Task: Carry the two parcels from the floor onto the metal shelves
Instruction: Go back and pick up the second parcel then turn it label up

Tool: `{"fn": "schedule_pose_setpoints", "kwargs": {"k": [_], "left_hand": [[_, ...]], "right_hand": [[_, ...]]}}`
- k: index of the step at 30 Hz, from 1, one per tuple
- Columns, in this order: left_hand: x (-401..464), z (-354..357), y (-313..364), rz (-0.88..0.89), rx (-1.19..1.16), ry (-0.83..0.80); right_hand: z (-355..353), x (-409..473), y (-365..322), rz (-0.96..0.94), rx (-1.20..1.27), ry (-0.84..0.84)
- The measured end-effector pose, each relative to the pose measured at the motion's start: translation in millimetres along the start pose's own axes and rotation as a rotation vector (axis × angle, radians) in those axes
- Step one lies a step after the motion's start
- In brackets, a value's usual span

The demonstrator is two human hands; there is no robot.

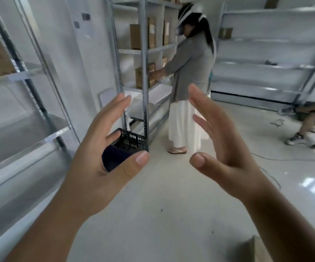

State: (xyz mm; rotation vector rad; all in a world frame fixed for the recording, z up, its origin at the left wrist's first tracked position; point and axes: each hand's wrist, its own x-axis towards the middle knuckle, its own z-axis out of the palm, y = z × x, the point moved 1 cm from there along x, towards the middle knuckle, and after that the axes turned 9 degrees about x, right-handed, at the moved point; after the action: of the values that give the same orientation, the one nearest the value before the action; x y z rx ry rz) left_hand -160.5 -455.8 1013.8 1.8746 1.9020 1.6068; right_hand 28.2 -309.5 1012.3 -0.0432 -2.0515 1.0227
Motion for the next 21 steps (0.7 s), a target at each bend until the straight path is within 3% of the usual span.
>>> {"fn": "schedule_pose_setpoints", "kwargs": {"k": [8,21], "left_hand": [[-29,121,51,0.025,-0.218,-0.254],[-60,381,143,-0.032,-0.328,-0.532]], "right_hand": [[-76,-128,-26,0.183,-0.117,0.206],[-268,-335,-24,0.429,-0.183,0.427]]}}
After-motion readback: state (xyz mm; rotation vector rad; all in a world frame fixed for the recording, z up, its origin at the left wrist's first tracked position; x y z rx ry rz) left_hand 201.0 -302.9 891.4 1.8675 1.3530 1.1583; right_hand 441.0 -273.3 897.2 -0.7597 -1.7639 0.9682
